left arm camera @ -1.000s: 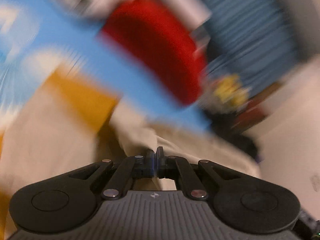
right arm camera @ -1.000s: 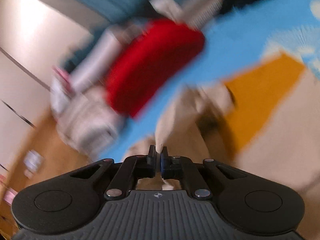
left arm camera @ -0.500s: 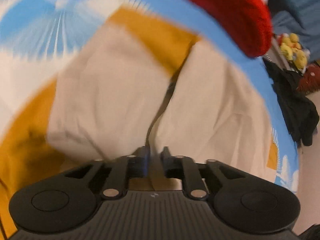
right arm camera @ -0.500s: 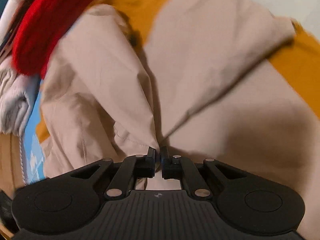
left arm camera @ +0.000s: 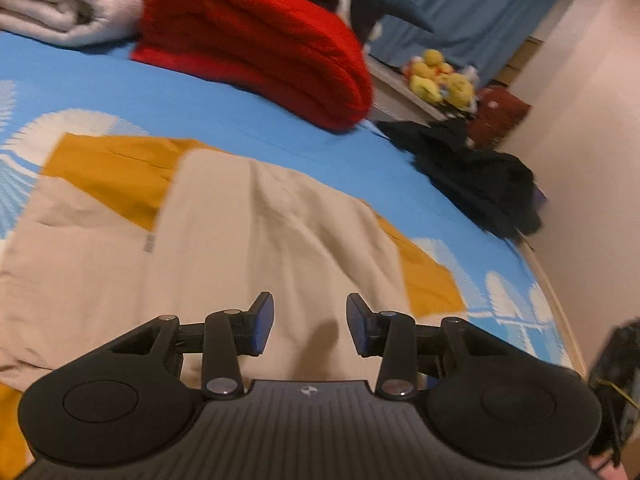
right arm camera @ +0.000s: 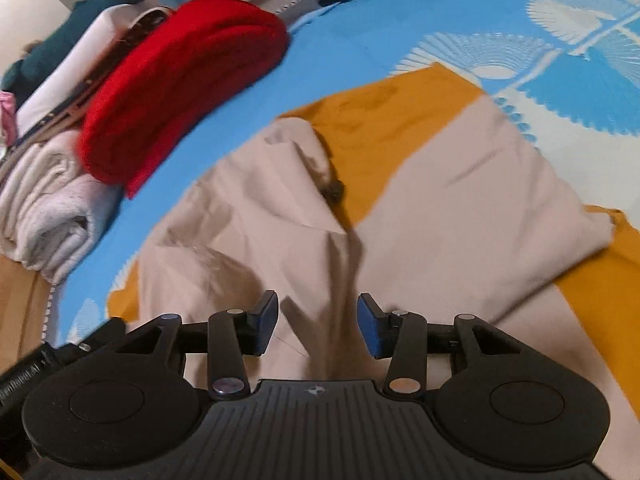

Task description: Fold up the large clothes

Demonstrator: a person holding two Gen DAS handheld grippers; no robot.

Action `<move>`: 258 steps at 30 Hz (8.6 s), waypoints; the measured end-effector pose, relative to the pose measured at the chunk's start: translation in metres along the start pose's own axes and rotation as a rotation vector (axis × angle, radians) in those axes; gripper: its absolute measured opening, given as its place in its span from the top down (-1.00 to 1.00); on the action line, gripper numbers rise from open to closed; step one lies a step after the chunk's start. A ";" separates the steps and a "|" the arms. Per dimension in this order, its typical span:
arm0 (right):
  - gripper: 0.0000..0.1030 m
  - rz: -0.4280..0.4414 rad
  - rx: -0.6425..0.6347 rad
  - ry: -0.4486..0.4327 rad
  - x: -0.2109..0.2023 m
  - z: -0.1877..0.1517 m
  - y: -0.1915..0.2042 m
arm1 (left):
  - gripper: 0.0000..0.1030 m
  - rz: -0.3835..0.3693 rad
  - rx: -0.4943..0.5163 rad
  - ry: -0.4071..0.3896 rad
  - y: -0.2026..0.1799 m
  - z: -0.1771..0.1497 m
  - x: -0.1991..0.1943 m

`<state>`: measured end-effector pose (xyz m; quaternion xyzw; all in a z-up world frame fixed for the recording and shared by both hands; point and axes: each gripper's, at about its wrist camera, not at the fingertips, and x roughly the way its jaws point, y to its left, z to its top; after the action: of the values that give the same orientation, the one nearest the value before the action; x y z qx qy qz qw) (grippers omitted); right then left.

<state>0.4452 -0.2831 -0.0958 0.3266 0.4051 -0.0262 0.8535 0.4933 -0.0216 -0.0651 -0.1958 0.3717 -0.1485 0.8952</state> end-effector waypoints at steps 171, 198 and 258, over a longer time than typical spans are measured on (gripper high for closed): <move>0.34 -0.392 -0.091 0.047 -0.237 -0.189 -0.227 | 0.56 0.529 0.011 0.295 0.131 -0.259 -0.303; 0.79 -0.394 -0.158 0.056 -0.232 -0.193 -0.216 | 0.89 0.519 0.036 0.280 0.124 -0.260 -0.301; 0.06 -0.067 -0.070 -0.155 -0.200 -0.026 -0.215 | 0.20 0.256 -0.127 0.171 0.159 -0.095 -0.217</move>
<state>0.2272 -0.4811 -0.0815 0.2799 0.3494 -0.0658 0.8918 0.2956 0.1849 -0.0683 -0.1898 0.4771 -0.0254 0.8577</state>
